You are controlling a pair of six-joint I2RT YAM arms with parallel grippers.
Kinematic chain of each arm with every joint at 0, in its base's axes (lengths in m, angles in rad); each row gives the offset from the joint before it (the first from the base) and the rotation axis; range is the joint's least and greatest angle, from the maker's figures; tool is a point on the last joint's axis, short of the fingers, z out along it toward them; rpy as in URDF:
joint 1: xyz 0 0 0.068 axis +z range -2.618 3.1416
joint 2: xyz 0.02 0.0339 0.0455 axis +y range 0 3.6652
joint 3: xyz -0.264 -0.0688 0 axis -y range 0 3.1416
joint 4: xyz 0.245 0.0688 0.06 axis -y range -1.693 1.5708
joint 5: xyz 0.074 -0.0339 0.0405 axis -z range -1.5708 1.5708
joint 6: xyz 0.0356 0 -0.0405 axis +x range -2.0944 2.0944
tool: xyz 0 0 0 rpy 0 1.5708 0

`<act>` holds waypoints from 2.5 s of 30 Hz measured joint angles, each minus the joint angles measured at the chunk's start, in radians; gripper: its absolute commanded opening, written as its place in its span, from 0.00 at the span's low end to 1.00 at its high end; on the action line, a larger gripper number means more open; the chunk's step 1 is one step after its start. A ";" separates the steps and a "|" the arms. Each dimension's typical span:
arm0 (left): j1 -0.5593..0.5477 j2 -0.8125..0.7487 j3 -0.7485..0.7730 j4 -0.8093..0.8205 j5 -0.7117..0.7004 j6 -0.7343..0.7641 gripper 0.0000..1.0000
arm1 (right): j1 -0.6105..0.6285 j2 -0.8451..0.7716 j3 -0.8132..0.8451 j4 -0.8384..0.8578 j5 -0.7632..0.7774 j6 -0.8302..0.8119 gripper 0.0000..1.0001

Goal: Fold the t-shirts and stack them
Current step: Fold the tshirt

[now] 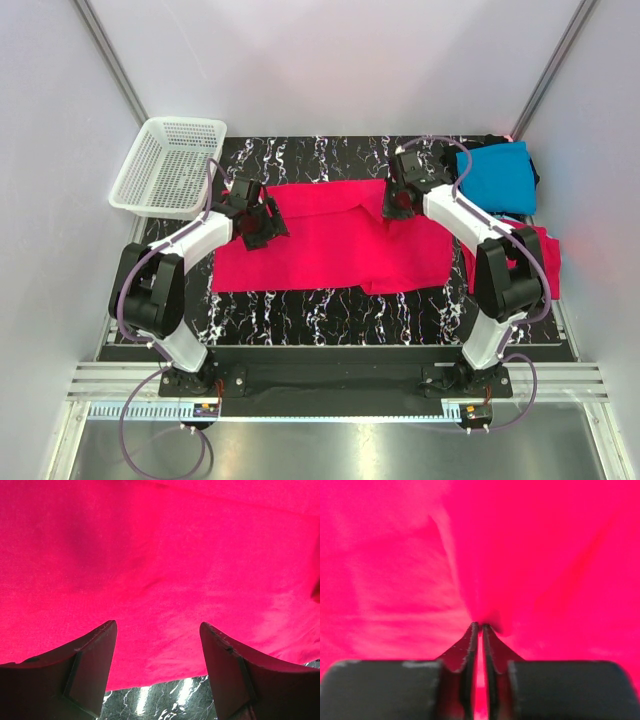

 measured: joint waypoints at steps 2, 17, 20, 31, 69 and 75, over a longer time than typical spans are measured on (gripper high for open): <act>0.000 0.000 0.000 0.000 0.000 0.002 0.72 | 0.006 0.000 -0.036 -0.030 0.021 0.015 0.24; -0.024 0.002 0.002 0.000 0.000 0.004 0.72 | 0.033 -0.076 -0.157 -0.103 0.190 0.056 0.20; -0.030 0.003 0.002 -0.001 0.000 0.009 0.72 | 0.033 -0.010 -0.146 -0.087 0.189 0.055 0.21; -0.032 0.003 0.006 -0.003 0.000 0.028 0.72 | 0.033 0.115 -0.137 -0.052 0.212 0.051 0.21; -0.043 0.027 0.008 -0.005 0.001 0.036 0.72 | 0.066 -0.158 -0.568 0.419 0.222 -0.076 0.32; -0.043 0.027 0.008 -0.003 0.001 0.036 0.72 | 0.069 -0.151 -0.589 0.535 0.215 -0.125 0.30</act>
